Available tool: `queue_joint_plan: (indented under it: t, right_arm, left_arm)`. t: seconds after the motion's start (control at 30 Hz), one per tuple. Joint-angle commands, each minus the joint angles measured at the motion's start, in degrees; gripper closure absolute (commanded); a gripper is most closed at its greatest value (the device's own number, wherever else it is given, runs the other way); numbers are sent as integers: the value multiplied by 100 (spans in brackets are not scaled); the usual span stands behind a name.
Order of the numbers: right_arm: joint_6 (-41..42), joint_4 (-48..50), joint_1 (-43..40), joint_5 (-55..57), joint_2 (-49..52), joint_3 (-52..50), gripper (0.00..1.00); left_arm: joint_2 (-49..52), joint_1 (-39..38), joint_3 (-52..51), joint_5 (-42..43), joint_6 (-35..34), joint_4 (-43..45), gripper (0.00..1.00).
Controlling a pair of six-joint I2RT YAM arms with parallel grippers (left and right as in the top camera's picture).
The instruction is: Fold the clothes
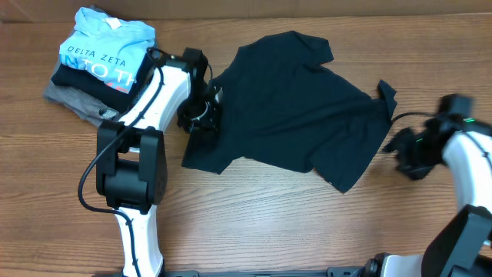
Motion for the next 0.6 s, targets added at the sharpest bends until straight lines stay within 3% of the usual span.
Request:
queue_joint_plan:
  t: [0.0, 0.17, 0.37, 0.43, 0.47, 0.53, 0.57]
  right_arm:
    - [4, 146, 463, -96, 2, -584, 45]
    - [463, 654, 992, -155, 2, -1281, 46]
    - [649, 1193, 1228, -634, 2, -1569, 48]
    - [741, 1320, 1333, -743, 2, -1609, 58]
    - [874, 1329, 1386, -741, 2, -1622, 67]
    - [901, 1357, 1438, -730, 2, -1622, 93]
    - [901, 1360, 1436, -680, -4, -1604, 96]
  left_arm:
    - [31, 118, 728, -15, -114, -308, 68]
    - [26, 131, 1681, -57, -90, -929, 64]
    - [26, 140, 2188, -411, 59, -1049, 48]
    - [26, 160, 2186, -496, 59, -1073, 47]
    - [26, 181, 2186, -505, 57, -1110, 48]
    - [26, 232, 2186, -507, 57, -1198, 51]
    - [26, 256, 2186, -507, 57, -1239, 51]
